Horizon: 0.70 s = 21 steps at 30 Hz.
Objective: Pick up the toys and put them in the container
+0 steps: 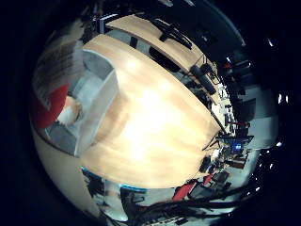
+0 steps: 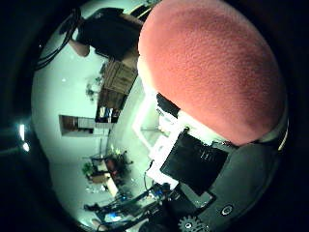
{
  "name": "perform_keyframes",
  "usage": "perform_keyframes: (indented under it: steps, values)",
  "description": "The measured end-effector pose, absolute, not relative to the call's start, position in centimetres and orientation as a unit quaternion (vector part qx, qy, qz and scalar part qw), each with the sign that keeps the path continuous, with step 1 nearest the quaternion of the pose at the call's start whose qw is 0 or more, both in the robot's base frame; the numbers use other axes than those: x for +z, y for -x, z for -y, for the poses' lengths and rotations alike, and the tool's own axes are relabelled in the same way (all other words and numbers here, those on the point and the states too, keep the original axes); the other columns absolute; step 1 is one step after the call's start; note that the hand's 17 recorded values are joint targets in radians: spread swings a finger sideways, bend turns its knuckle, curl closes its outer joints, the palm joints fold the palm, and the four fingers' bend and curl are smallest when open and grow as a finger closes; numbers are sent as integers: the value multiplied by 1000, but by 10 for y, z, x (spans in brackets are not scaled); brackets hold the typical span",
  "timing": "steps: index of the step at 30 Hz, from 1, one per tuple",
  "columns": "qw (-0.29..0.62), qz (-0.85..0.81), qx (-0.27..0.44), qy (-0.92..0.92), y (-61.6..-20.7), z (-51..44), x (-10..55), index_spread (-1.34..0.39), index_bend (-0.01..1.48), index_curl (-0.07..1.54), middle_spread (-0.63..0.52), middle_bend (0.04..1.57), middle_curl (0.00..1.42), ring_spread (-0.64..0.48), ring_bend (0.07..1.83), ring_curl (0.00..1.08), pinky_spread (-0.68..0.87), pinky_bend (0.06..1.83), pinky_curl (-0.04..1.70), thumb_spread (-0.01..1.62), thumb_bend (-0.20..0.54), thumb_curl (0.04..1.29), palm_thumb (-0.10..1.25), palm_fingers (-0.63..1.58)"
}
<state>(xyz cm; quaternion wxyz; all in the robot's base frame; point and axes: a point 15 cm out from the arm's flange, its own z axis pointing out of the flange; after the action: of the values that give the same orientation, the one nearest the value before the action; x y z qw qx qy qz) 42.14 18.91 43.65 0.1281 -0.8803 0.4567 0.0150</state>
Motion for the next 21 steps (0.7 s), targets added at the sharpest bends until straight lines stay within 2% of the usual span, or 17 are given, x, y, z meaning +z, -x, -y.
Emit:
perform_keyframes:
  steps: [8, 21]
  values:
    - [128, -413, 19, 901, -396, -232, 439, -582, 384, 952, -319, 984, 871, -263, 1300, 579, -500, 1065, 566, 1274, -12, 230, 680, 1113]
    - [117, -402, 29, 908, -388, -242, 427, -598, 357, 978, -321, 974, 869, -269, 1292, 577, -501, 1059, 567, 1280, -13, 225, 673, 1114]
